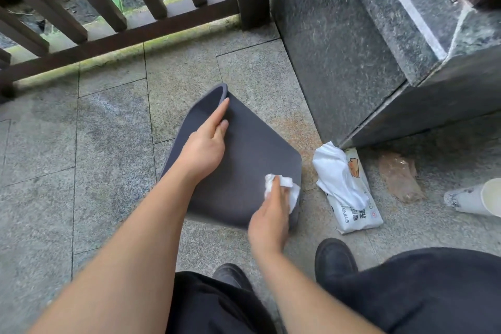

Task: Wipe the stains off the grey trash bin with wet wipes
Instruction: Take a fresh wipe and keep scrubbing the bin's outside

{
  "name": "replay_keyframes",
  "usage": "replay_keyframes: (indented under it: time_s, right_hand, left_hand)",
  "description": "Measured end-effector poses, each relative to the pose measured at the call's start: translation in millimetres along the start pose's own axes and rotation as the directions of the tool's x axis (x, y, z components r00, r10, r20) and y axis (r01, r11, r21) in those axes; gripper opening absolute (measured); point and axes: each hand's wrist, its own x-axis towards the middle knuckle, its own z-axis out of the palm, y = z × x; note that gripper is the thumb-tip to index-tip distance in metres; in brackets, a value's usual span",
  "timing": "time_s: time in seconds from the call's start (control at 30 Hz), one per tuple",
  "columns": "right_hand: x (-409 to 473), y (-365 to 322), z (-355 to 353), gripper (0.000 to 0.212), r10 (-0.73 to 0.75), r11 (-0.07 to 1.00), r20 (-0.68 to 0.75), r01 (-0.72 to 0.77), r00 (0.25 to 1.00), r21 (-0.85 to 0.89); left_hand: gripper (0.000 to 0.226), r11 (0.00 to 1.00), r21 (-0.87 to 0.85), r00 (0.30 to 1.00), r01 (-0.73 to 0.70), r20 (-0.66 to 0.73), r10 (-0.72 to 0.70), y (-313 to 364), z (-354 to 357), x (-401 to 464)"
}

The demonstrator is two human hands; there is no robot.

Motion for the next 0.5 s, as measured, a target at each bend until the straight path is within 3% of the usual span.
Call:
replay_keyframes:
  time_s: [0.1, 0.2, 0.33, 0.4, 0.5]
  right_hand:
    - [-42.2, -23.5, -0.6, 0.057, -0.284, 0.956, 0.094, 0.275, 0.954, 0.103]
    - [-48.2, -50.4, -2.6, 0.056, -0.537, 0.843, 0.169, 0.522, 0.826, 0.13]
    - [-29.7, -59.2, -8.9, 0.051, -0.647, 0.751, 0.247, 0.658, 0.721, 0.048]
    - [-17.0, -59.5, -11.9, 0.049, -0.649, 0.746, 0.242, 0.666, 0.722, 0.014]
    - [9.8, -54.7, -22.3, 0.044, -0.5, 0.859, 0.097, 0.507, 0.861, -0.073]
  left_hand:
    - [0.048, 0.999, -0.005, 0.999, -0.033, 0.032, 0.034, 3.7, 2.3, 2.3]
    - [0.048, 0.998, -0.057, 1.0, -0.015, 0.013, 0.015, 2.3, 1.9, 9.7]
    - [0.047, 0.991, -0.103, 0.988, 0.08, -0.12, -0.093, -9.7, -1.4, 15.4]
    - [0.047, 0.973, -0.177, 0.963, 0.149, -0.198, -0.184, -19.4, -3.6, 16.7]
    - [0.048, 0.92, -0.299, 0.914, 0.254, -0.236, -0.329, -31.0, -7.0, 14.8]
